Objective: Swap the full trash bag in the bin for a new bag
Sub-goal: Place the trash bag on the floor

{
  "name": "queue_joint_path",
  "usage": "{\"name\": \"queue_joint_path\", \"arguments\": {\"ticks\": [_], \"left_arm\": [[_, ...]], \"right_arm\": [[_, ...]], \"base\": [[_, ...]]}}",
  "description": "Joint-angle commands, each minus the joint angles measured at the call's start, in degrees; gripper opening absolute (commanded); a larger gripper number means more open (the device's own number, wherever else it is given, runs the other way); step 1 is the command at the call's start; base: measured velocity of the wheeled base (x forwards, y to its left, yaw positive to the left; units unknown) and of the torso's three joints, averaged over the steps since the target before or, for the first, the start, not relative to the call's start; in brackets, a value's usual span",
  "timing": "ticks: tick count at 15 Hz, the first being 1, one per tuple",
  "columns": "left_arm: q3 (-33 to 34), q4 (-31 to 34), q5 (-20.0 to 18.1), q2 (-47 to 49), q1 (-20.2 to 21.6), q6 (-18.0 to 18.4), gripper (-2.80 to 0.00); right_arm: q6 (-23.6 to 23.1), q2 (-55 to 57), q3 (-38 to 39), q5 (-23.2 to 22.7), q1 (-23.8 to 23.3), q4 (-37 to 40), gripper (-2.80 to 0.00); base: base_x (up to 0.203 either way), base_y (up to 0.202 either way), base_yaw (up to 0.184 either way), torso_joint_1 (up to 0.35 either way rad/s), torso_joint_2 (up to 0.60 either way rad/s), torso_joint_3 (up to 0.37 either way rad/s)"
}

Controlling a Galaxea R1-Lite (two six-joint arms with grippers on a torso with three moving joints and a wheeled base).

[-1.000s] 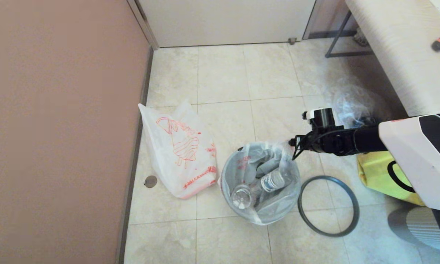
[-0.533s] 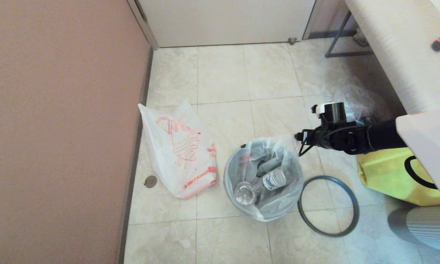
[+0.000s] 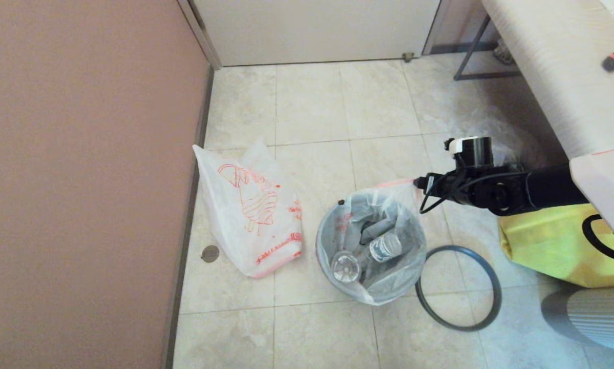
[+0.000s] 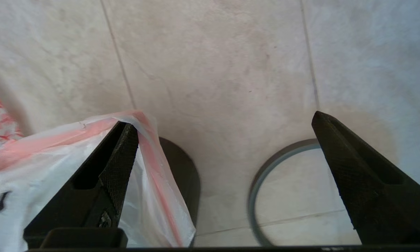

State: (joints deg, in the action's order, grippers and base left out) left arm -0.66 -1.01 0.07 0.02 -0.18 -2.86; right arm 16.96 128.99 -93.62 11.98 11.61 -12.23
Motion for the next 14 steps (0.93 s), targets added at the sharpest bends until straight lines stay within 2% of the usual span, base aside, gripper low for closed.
{"name": "queue_joint_path", "arguments": {"ticks": [1, 7, 10, 13, 14], "left_arm": [[-0.04, -0.04, 0.01, -0.01, 0.01, -0.04, -2.80], [-0.04, -0.04, 0.01, -0.02, 0.01, -0.04, -2.80], [-0.04, -0.04, 0.01, -0.02, 0.01, -0.04, -2.80], [-0.04, -0.04, 0.01, -0.02, 0.01, -0.04, -2.80], [0.04, -0.04, 0.01, -0.02, 0.01, -0.05, -2.80]], "right_arm": [[1.91, -0.86, 0.05, -0.37, 0.04, -0.08, 0.00], [8.24, -2.61, 0.81, -7.66, 0.17, 0.36, 0.00], [12.76, -3.37, 0.81, -13.81, 0.09, 0.97, 0.00], [13.62, -2.77, 0.70, -17.54, -0.44, 1.11, 0.00], [13.67, -2.01, 0.44, -21.55, -1.13, 1.06, 0.00]], "base": [[0.000, 0.000, 0.000, 0.000, 0.00, 0.000], [0.000, 0.000, 0.000, 0.000, 0.00, 0.000], [0.000, 0.000, 0.000, 0.000, 0.00, 0.000], [0.000, 0.000, 0.000, 0.000, 0.00, 0.000], [0.000, 0.000, 0.000, 0.000, 0.00, 0.000]]}}
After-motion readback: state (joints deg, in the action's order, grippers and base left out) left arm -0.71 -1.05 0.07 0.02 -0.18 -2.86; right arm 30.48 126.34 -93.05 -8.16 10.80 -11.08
